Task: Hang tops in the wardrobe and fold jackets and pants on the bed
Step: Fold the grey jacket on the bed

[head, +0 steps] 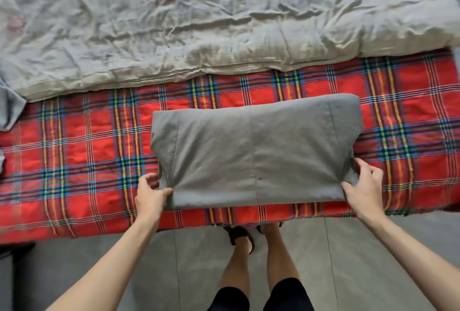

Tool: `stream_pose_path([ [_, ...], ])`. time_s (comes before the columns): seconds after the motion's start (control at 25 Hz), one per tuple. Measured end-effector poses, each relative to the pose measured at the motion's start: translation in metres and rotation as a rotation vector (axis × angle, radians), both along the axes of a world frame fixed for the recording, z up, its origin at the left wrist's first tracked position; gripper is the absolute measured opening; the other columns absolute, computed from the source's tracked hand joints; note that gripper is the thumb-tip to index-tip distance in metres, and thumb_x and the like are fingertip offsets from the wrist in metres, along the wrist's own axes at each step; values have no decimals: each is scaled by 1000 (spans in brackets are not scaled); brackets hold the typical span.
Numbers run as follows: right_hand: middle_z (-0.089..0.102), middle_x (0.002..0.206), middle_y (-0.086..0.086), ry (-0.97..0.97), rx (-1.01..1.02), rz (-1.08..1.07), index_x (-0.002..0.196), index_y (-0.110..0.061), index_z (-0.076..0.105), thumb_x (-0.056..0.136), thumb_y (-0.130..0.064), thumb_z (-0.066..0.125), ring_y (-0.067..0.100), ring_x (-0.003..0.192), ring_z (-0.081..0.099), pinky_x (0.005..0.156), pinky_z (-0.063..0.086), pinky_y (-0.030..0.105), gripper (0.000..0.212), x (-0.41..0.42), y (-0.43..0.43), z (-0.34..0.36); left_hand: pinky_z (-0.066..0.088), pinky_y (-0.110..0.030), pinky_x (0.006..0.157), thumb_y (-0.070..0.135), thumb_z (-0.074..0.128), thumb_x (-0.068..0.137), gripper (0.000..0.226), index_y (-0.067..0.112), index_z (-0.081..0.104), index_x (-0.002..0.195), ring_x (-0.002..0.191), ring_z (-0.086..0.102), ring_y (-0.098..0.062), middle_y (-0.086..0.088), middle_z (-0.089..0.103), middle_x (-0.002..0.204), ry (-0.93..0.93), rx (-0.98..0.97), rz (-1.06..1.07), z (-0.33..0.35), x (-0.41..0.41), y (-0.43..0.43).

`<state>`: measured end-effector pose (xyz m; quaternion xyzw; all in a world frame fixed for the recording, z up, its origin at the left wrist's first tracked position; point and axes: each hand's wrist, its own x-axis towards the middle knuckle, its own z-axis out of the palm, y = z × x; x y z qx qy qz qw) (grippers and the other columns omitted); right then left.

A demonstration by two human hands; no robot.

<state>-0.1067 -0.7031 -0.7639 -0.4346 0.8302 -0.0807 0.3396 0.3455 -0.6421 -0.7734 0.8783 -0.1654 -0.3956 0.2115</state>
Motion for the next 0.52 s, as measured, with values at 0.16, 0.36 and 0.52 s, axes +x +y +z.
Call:
stream_pose_path([
  [0.16, 39, 143, 19, 256, -350, 298, 141, -11, 46, 86, -10, 64, 35, 132, 38, 112, 29, 49, 57, 46, -51, 15, 24, -44, 116, 25, 63, 92, 62, 11, 37, 146, 142, 33, -29, -13, 38, 151, -515, -240, -434, 21, -34, -50],
  [0.36, 33, 157, 13, 329, -505, 937, 151, -19, 40, 97, -47, 40, 32, 147, 28, 121, 14, 50, 61, 158, -113, -24, 11, -47, 123, 57, 29, 100, 66, 22, 25, 156, 151, 17, -30, -4, 23, 163, -665, -376, -1122, -36, -109, -143],
  [0.52, 35, 157, 15, 489, -362, 936, 152, -21, 37, 95, -56, 32, 35, 146, 27, 122, 11, 51, 67, 86, -130, -84, 5, -47, 123, 67, 23, 95, 75, 27, 18, 158, 152, 6, -38, -20, 11, 164, -736, -117, -1150, -89, -65, -132],
])
